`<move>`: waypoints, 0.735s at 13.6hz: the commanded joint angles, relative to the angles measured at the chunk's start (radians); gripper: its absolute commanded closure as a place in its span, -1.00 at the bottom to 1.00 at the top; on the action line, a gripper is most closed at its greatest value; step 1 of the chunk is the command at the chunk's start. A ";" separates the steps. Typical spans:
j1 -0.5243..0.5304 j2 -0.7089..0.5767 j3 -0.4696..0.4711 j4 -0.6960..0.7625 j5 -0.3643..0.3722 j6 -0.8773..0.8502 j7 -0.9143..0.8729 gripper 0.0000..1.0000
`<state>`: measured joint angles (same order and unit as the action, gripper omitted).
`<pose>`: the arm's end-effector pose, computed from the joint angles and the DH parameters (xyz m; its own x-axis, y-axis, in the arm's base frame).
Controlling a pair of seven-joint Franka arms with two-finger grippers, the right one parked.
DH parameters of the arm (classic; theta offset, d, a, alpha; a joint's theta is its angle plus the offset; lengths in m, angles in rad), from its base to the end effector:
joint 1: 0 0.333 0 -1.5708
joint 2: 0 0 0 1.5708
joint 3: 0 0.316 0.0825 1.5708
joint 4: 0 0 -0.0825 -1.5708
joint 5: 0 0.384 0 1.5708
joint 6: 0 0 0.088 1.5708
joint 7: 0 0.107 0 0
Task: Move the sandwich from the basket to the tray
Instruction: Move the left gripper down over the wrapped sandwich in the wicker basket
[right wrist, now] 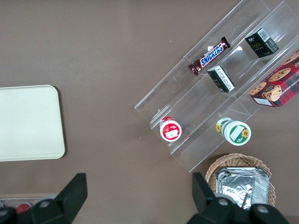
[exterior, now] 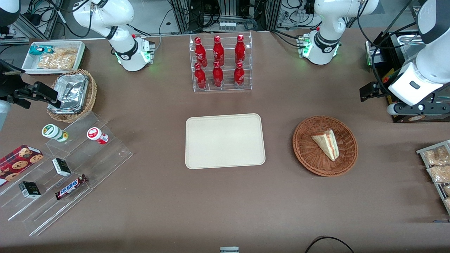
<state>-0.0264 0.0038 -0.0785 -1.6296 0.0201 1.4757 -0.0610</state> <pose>0.5395 -0.0544 0.5875 0.9870 -0.0408 -0.1555 -0.0459 -0.9985 -0.0293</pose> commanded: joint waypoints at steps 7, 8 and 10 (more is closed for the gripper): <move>0.005 0.091 -0.007 -0.015 -0.011 -0.003 0.012 -1.00; 0.005 0.108 -0.007 -0.024 -0.011 0.017 0.012 -1.00; 0.000 0.120 -0.007 -0.070 -0.011 0.067 0.006 -1.00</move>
<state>-0.0266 0.1236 -0.0804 -1.6626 0.0178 1.5028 -0.0567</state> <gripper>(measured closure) 0.000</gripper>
